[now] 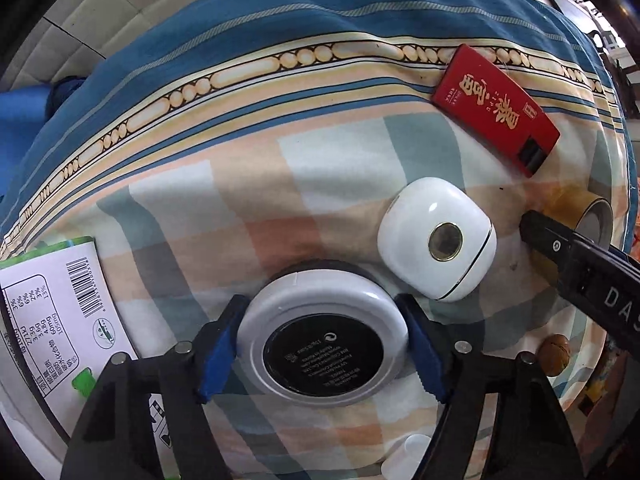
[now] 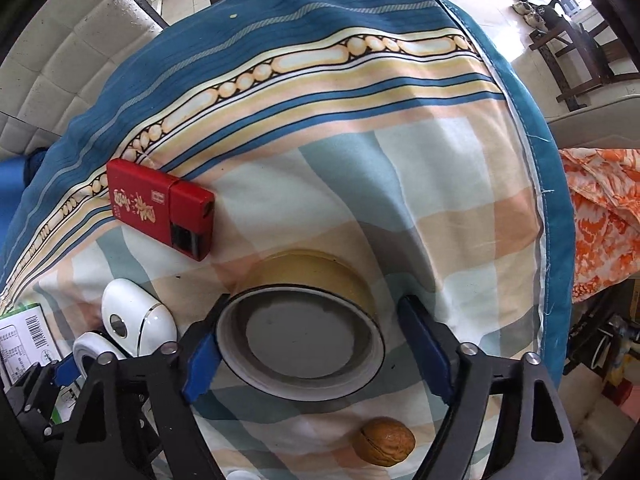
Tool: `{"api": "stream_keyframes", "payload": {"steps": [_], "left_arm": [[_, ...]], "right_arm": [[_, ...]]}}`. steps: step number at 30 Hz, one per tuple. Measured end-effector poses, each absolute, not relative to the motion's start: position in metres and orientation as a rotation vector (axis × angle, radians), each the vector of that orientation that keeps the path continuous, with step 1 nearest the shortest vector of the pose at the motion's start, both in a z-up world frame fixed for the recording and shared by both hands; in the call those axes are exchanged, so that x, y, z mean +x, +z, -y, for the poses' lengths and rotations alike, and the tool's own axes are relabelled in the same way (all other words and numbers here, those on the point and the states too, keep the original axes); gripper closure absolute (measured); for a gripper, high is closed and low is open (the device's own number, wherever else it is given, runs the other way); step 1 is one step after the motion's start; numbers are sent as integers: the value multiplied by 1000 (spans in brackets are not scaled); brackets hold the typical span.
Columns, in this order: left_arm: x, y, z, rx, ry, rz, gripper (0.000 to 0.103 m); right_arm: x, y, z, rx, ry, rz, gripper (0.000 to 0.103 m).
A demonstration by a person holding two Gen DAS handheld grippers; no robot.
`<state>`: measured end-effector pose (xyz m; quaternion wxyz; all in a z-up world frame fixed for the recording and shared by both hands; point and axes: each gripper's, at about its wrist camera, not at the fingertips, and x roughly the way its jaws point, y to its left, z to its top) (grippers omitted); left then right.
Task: Organize rigid objects
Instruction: 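Grasp the white-black round container with left while right grasps the gold lid, then carry the round container and gold lid into the box with both grippers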
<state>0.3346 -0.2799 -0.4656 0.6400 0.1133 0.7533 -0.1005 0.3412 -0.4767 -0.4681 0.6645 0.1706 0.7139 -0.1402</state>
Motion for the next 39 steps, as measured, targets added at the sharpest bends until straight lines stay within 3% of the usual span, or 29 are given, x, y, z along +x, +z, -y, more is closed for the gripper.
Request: {"api": "stream_keyframes", "payload": {"steps": [1, 2, 12, 20, 29, 39], "left_arm": [[339, -464, 281, 257, -228, -1717, 30], [337, -463, 281, 260, -228, -1712, 30], [318, -424, 276, 274, -221, -1634, 30], [291, -353, 249, 194, -255, -1521, 30], [284, -260, 172, 95, -306, -1403, 30], [267, -235, 49, 4, -226, -1359, 30]], "right_arm": [[336, -468, 477, 377, -321, -1611, 34], [336, -468, 476, 371, -324, -1613, 35], [317, -449, 470, 340, -297, -1613, 36], [282, -390, 449, 319, -227, -1553, 36], [242, -315, 377, 291, -127, -1482, 36], [235, -267, 231, 263, 50, -1445, 36]]}}
